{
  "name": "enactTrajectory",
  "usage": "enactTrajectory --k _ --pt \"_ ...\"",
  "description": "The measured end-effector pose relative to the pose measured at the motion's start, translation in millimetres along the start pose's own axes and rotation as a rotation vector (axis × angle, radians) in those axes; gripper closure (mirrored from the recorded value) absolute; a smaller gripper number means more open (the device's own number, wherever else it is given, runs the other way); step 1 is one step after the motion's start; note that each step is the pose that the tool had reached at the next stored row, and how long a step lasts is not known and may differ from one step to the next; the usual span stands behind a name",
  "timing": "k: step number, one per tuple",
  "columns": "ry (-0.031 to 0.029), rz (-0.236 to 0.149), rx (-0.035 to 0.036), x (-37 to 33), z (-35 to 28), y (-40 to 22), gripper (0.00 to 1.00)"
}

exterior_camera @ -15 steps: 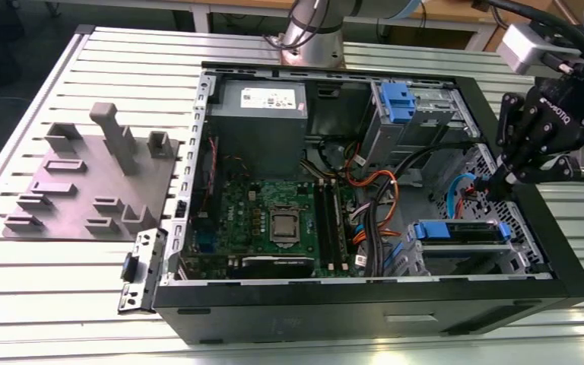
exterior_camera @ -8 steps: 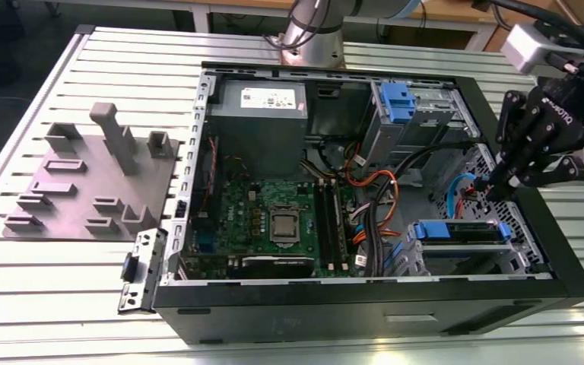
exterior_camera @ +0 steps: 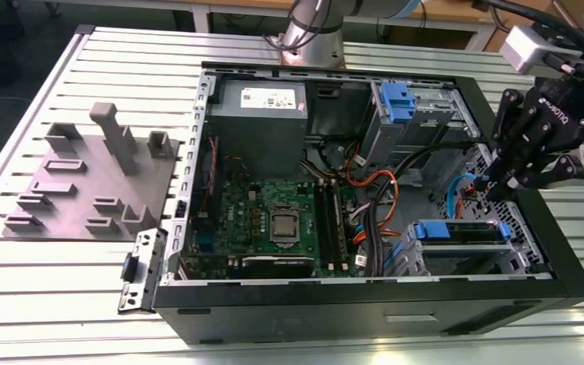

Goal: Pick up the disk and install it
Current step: 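Insert the first disk wire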

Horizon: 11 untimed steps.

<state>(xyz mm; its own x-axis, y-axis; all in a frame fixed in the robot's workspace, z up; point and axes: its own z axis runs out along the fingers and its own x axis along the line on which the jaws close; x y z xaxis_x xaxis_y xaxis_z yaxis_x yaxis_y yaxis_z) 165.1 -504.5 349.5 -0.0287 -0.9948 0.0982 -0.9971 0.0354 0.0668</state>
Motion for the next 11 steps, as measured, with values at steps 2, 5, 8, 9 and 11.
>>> enactTrajectory --k 2,5,8,9,11 --pt "0.0034 0.000 -0.0001 -0.2 2.3 -0.4 0.69" --pt "0.0096 0.001 -0.0002 -0.7 6.6 -1.9 0.69" --pt "0.0117 0.001 -0.0005 -0.9 7.7 -2.8 0.70" --pt "0.0133 0.001 -0.0005 -0.9 7.8 -2.8 0.76" --pt "0.0182 0.001 -0.0003 -0.9 7.8 -2.9 0.83"
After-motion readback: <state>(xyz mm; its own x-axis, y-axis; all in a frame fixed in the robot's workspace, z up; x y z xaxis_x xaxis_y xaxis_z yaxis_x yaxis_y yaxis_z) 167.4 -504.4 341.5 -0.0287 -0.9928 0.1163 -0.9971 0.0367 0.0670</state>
